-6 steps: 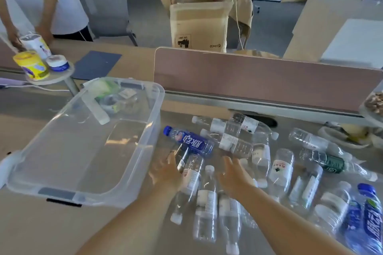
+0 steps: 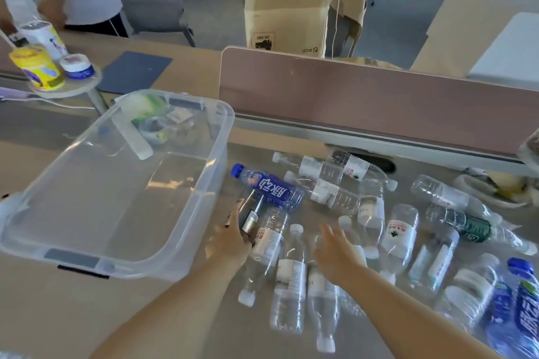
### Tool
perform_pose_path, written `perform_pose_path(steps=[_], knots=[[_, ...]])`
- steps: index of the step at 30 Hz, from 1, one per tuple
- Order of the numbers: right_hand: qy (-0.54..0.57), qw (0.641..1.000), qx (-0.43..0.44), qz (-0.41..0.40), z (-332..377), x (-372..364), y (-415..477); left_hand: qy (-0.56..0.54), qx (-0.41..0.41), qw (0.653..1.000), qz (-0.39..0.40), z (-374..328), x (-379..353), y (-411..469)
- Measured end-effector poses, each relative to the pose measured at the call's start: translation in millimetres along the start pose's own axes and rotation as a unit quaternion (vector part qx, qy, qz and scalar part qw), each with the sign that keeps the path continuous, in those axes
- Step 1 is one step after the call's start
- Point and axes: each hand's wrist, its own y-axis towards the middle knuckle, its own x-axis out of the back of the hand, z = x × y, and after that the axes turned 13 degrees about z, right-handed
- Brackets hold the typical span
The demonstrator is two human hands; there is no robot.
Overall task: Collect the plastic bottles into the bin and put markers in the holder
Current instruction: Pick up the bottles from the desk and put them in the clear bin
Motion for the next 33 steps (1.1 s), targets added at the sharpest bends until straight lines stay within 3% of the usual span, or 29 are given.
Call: perform_pose_path(steps=[5, 12, 15, 19, 23, 27, 33], knots=[[-0.015, 1.0, -0.002, 0.017, 4, 0, 9, -0.134, 0.001, 0.991, 0.001, -17, 15, -10], [-0.01, 0.998, 0.062, 0.028, 57, 6, 30, -0.143, -0.127, 0.981, -0.006, -64, 84, -61], [0.05, 0.996, 0.067, 0.01, 64, -1, 38, -0.116, -0.165, 0.977, -0.071, -71, 133, -92], [0.088, 0.993, 0.072, -0.015, 71, -21, 43, -0.112, -0.174, 0.965, -0.161, -53, 183, -120], [0.027, 0.996, 0.071, -0.039, 94, -47, 41, -0.123, -0.146, 0.954, -0.23, -19, 199, -123], [-0.013, 0.999, 0.038, -0.019, 109, -75, 31, -0.146, -0.126, 0.952, -0.236, 11, 199, -117], [0.063, 0.998, -0.002, -0.001, 124, -104, 32, -0.148, -0.136, 0.961, -0.189, 50, 198, -92]])
